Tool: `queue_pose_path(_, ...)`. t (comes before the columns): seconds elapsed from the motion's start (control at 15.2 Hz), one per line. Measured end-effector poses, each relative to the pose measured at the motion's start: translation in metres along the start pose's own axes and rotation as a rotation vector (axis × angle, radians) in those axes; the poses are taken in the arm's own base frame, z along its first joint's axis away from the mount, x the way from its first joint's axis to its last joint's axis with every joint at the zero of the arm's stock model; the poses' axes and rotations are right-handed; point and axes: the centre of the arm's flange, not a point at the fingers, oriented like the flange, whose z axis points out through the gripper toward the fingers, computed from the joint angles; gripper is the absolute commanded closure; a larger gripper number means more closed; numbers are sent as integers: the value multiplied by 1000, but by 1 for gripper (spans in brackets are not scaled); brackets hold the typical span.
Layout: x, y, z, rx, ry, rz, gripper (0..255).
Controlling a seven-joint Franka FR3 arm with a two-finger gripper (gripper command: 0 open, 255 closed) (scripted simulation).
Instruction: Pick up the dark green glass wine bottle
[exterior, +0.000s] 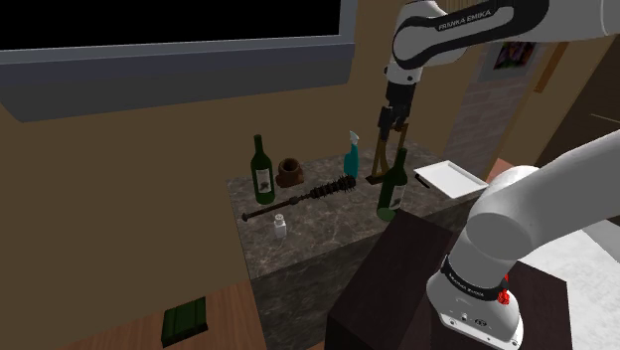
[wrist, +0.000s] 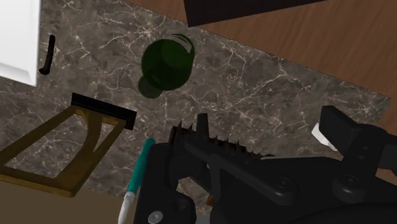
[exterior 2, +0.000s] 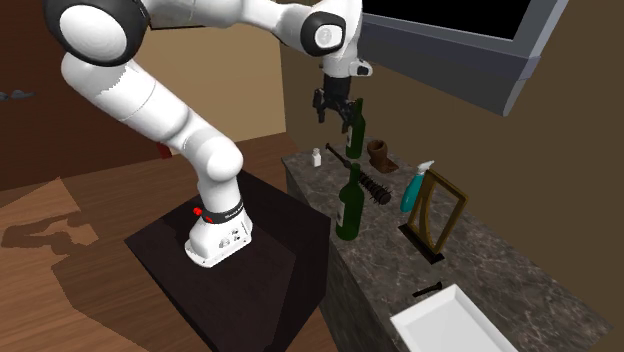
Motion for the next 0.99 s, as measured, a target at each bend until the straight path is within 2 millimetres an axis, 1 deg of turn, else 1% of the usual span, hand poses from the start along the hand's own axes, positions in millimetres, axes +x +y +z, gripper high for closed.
queue_pose_path(0.07,0,13,10,2,-8,6,0)
queue_pose_path(0.13,1,27,16,3,-16,12,0)
queue_pose_path(0.33,1,59,40,8,-40,29,0)
queue_pose_path(0.59,-1,102,66,14,-71,51,0)
queue_pose_path(0.66,-1,108,72,14,-75,54,0)
queue_pose_path(0.73,-1,111,77,15,-77,55,0)
queue_pose_path(0.86,0,115,88,14,-78,56,0)
queue_pose_path(0.99,1,114,98,14,-79,56,0)
